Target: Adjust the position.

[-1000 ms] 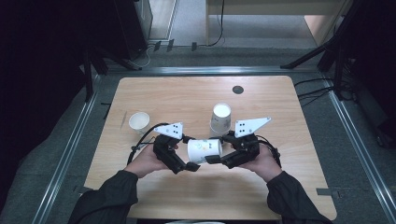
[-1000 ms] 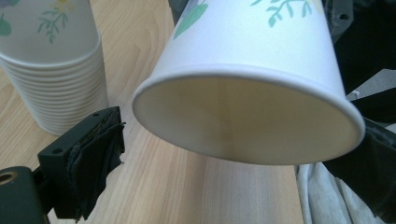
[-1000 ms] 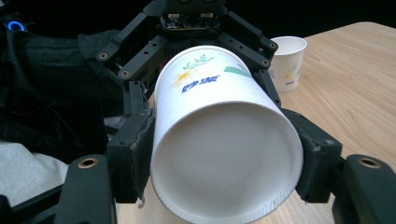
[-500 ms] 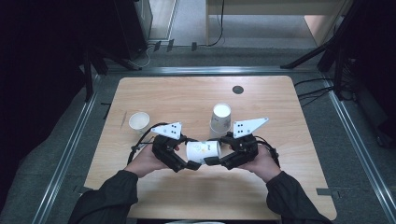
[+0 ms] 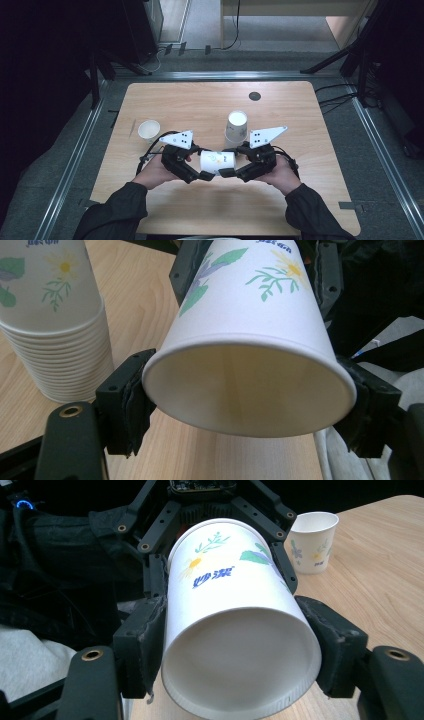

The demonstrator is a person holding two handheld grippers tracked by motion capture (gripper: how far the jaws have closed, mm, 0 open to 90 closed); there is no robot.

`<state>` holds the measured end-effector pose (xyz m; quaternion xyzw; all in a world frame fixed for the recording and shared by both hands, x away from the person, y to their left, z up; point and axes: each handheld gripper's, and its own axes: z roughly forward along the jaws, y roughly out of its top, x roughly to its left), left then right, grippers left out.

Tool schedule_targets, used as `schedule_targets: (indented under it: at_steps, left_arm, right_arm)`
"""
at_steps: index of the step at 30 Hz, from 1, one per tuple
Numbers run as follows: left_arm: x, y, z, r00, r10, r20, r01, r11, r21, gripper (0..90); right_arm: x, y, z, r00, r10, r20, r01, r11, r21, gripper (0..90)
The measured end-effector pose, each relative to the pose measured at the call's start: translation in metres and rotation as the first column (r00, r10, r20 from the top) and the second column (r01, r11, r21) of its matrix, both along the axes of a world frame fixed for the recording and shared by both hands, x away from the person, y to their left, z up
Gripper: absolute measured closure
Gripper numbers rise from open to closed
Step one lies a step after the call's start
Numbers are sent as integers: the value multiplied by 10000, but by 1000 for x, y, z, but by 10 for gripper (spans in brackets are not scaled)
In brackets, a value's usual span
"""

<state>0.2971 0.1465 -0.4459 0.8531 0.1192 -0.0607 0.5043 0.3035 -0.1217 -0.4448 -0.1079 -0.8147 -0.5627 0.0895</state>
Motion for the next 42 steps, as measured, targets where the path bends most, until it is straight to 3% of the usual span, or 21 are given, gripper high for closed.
schedule_targets:
  at_steps: [15,19,23,30,35,38,42]
  left_arm:
    - [3,10,8,9994,258,223,-259,9997,30,225]
    - [4,13,13,9988,330,350,-340,9990,282,226]
    - [2,15,18,9994,292,190,-300,9986,439,226]
    - [2,17,34,9968,309,737,-375,9953,894,226]
    - [5,15,42,9956,-23,934,-123,9878,1555,228]
    - [7,12,44,9944,-290,1017,63,9763,2162,227]
    - [13,9,49,9931,-478,1069,213,9713,2368,227]
  right_arm:
    - [0,-3,0,9996,-207,187,211,9996,-188,290]
    - [0,-5,-1,9992,-294,288,306,9987,-411,280]
    - [-1,-5,-1,9987,-306,418,332,9974,-645,266]
    - [-1,-7,-4,9975,-382,598,443,9936,-1039,250]
    - [0,-9,-5,9970,-426,653,501,9917,-1181,245]
    - [0,-10,-5,9967,-449,676,531,9907,-1249,243]
    - [-2,-12,-4,9937,-636,923,759,9877,-1365,244]
